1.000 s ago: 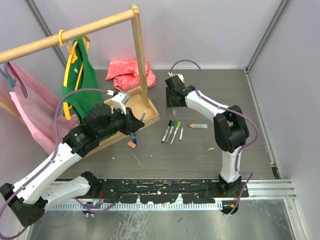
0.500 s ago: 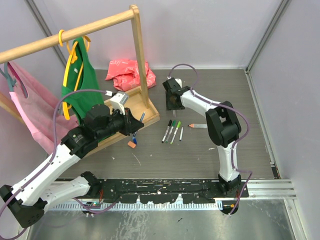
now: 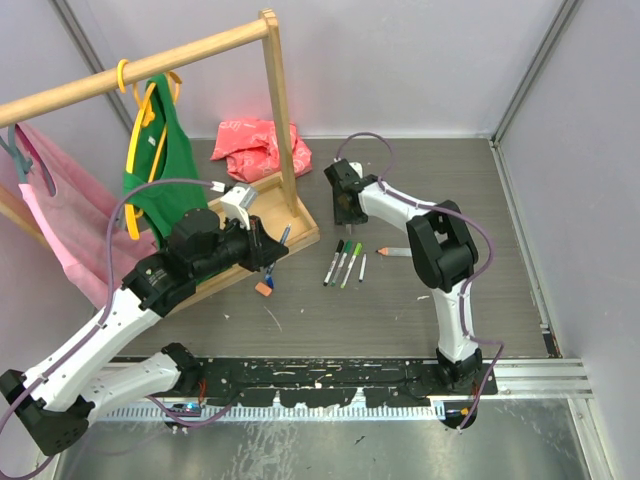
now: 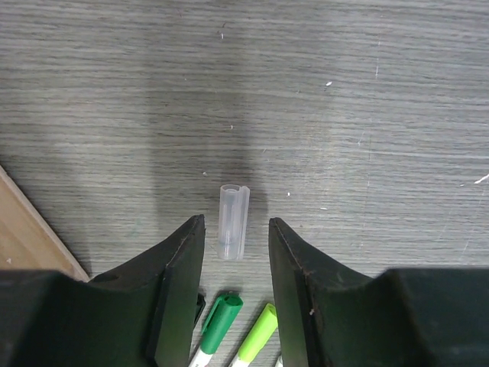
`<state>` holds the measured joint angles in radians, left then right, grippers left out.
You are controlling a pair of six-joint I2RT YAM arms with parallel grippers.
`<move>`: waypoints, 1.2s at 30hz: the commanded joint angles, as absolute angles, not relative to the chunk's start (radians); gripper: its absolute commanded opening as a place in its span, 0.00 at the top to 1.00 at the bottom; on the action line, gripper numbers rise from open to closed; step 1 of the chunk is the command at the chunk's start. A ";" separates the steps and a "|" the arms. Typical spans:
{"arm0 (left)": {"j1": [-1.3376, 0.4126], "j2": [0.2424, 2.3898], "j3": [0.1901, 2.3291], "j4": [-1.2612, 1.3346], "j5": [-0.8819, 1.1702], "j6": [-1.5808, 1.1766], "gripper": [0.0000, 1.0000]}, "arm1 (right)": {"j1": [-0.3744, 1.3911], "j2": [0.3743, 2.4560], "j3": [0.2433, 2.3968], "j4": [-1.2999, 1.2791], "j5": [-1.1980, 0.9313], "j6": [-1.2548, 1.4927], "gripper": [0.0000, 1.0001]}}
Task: Insert the pens into the pen caps
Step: Insert the pen cap onto the pen.
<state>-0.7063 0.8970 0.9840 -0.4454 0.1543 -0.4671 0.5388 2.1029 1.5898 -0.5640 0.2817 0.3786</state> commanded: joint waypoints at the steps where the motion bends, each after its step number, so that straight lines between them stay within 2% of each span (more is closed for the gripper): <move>1: -0.703 0.890 0.995 -0.407 0.170 -0.483 1.00 | 0.531 2.117 1.620 -0.563 0.274 0.391 0.56; 10: -0.704 0.884 0.990 -0.408 0.160 -0.482 1.00 | 0.528 2.143 1.615 -0.563 0.261 0.391 0.58; 19: -0.703 0.883 0.985 -0.407 0.154 -0.480 1.00 | 0.518 2.137 1.580 -0.548 0.249 0.393 0.68; 29: -0.703 0.886 0.980 -0.398 0.140 -0.481 1.00 | 0.476 2.054 1.518 -0.508 0.229 0.394 0.94; 33: -0.703 0.887 0.982 -0.394 0.130 -0.482 1.00 | 0.471 1.967 1.491 -0.463 0.229 0.372 0.99; 36: -0.703 0.884 0.980 -0.376 0.124 -0.483 1.00 | 0.468 1.873 1.491 -0.445 0.228 0.354 1.00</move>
